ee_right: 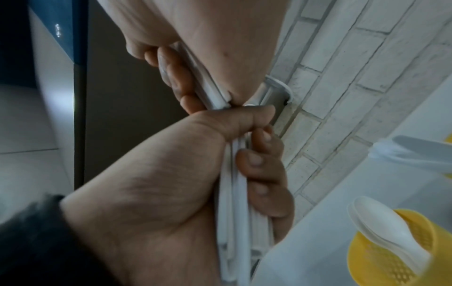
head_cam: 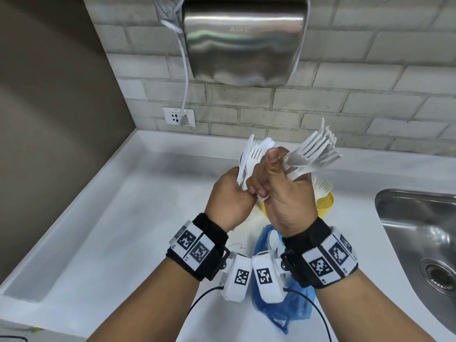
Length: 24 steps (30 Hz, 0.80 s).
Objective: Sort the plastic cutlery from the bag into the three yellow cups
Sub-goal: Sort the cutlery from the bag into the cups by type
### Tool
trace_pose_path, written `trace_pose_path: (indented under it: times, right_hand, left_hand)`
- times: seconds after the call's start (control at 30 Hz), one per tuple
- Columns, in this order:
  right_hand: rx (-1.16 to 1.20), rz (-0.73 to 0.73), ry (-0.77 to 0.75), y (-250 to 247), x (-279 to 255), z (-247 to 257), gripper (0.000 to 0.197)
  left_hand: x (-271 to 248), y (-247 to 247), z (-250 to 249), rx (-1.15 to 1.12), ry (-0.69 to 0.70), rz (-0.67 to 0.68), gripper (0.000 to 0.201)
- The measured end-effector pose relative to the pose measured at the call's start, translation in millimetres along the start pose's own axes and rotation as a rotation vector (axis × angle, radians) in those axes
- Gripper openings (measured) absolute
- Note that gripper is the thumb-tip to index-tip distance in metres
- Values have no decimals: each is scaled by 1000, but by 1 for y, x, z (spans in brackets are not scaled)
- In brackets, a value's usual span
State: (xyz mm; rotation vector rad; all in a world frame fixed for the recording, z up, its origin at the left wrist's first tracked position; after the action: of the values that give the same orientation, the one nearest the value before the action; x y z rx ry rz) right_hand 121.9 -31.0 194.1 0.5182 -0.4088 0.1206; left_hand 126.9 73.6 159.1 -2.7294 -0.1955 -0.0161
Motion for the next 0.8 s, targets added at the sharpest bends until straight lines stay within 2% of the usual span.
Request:
trace_pose_path:
  times: [0.07,0.13,0.23,0.3,0.4,0.5,0.67,0.8]
  right_hand:
    - [-11,-26,22,-1,1,2,57]
    - [-28,-91,11,-7,4,9,48]
    - [-304,-152,3,-19,10,20,35]
    - [-547,-110,-1,-23,12,22,25]
    - [-738,-20,8,-19,10,17,18]
    - [-766,6,35,-18,8,9,20]
    - [-570,-67,10,-22,11,11,8]
    - [-513,-64,-48,-21,10,7,8]
  left_hand:
    - [-1,0,3,-22,-5,4,19]
    - [-2,0,4,-46,-9,-13,21]
    - [2,-4,6,-38,0,-81,17]
    - [5,-8,6,-21,13,-113,6]
    - [5,-6,6,4,61,-141,25]
    - [1,-6,2,4,80,-177,27]
    - [2,-9,7,20,55,-196,21]
    - [0,-11,5,11,88,-179,18]
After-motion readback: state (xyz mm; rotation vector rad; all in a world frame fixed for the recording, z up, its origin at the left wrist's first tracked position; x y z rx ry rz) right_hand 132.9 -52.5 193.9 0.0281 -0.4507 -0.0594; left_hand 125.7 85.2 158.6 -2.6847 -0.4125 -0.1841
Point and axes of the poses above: each hand's wrist, its own x-axis towards the middle knuckle, its own y-axis out of the palm, z = x × y, the point moved 3 cm from there along x, towards the middle knuckle, and after that the axes turned 5 degrees about -y, right-handed, at the moved point
